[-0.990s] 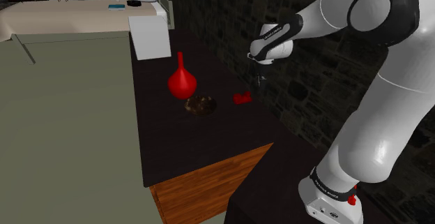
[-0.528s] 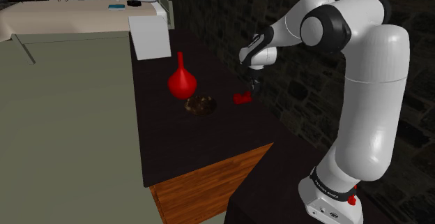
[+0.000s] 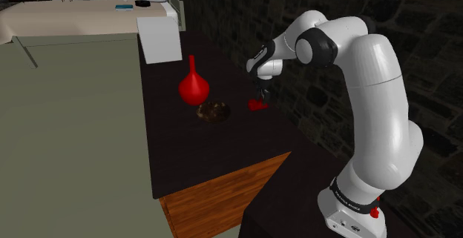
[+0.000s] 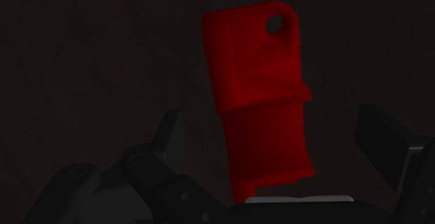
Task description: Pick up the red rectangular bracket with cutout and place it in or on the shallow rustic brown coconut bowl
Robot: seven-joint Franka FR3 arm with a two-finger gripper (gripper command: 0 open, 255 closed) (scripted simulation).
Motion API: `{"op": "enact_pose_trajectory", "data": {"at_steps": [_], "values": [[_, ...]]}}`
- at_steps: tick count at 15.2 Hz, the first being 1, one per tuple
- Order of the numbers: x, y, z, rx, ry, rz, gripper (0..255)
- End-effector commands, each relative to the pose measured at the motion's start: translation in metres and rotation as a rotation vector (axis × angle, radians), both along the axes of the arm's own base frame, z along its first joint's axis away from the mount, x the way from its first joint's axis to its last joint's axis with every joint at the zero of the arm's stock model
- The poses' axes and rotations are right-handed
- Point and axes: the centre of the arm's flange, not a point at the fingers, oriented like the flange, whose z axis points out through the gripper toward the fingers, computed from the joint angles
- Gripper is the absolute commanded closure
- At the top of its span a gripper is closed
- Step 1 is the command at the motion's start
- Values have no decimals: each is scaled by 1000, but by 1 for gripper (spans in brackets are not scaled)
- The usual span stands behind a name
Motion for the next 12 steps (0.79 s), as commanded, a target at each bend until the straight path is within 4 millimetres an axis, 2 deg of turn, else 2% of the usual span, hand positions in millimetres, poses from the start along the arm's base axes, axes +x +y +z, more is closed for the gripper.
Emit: {"op": "enact_pose_trajectory", "data": {"at_steps": [1, 5, 12], "values": [[1, -1, -12, 0, 0, 3, 0], [0, 0, -31, 0, 0, 3, 0], [0, 0, -31, 0, 0, 3, 0]]}}
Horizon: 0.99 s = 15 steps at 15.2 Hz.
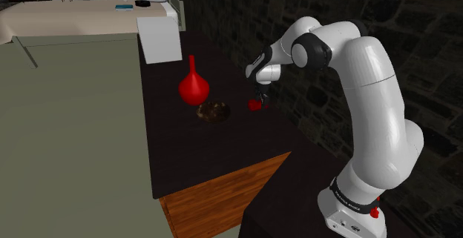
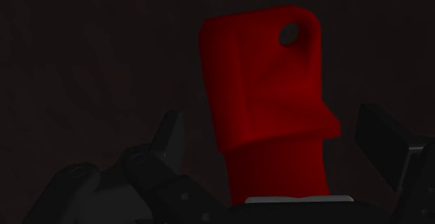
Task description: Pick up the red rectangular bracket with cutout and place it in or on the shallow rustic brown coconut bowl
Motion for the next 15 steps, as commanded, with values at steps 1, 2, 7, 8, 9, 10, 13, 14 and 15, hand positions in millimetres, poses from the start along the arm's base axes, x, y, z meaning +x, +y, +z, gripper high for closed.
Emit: {"op": "enact_pose_trajectory", "data": {"at_steps": [1, 2, 7, 8, 9, 10, 13, 14, 15], "values": [[0, 0, 0, 0, 0, 0, 0], [0, 0, 0, 0, 0, 0, 255], [0, 0, 0, 0, 0, 0, 255], [0, 0, 0, 0, 0, 0, 255], [0, 0, 0, 0, 0, 0, 255], [0, 0, 0, 0, 0, 0, 255], [0, 0, 11, 0, 0, 0, 255], [0, 0, 16, 0, 0, 0, 255], [0, 0, 21, 0, 0, 0, 255]]}}
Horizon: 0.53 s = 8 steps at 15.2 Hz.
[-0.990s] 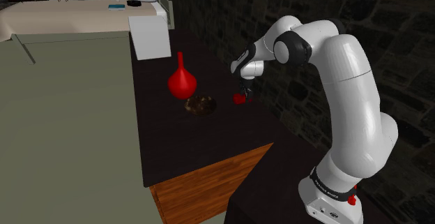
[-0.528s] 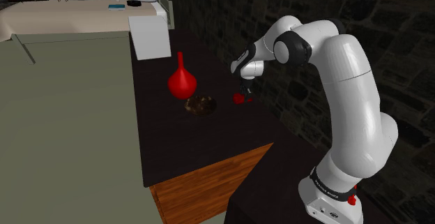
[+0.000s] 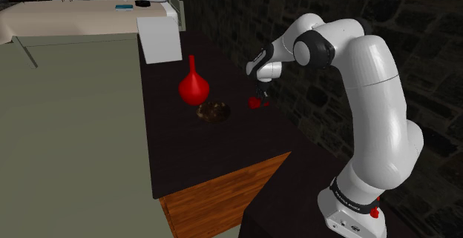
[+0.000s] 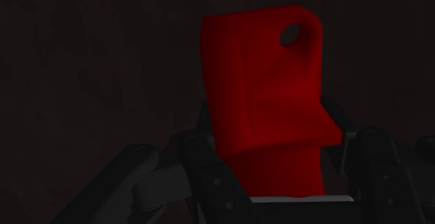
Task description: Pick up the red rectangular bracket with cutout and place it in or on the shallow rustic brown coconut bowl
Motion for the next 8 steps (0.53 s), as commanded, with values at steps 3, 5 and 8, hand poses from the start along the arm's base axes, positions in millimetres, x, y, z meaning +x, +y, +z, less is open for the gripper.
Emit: {"op": "enact_pose_trajectory", "data": {"at_steps": [3, 5, 8], "values": [[0, 0, 21, 0, 0, 0, 255], [0, 0, 32, 0, 0, 0, 255], [0, 0, 47, 0, 0, 0, 255]]}}
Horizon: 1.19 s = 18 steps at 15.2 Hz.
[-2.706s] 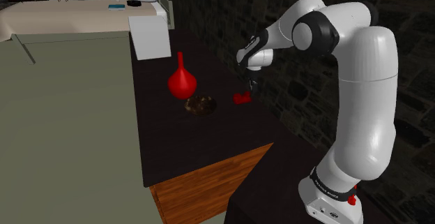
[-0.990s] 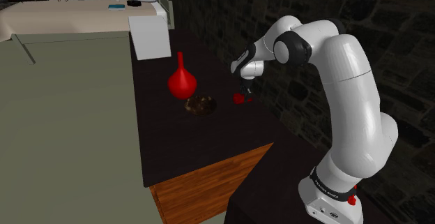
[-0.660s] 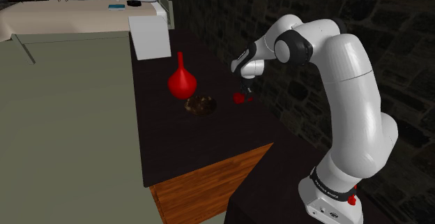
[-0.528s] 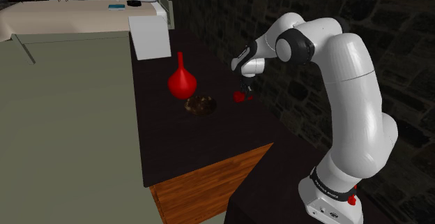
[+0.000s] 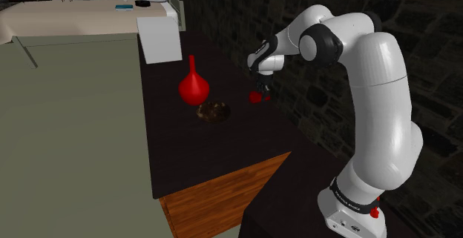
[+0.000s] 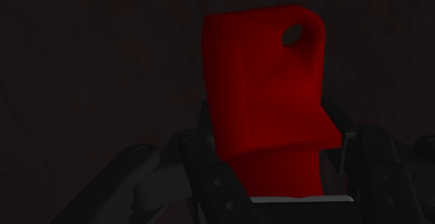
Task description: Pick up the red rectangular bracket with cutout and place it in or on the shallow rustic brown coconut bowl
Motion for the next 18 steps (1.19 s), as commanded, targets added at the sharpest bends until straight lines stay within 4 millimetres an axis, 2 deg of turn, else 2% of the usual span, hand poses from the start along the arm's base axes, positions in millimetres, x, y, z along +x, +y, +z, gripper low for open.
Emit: {"op": "enact_pose_trajectory", "data": {"at_steps": [1, 11, 18], "values": [[0, 1, 11, 0, 0, 0, 255], [0, 1, 63, 0, 0, 0, 255], [38, 85, 60, 0, 0, 0, 255]]}}
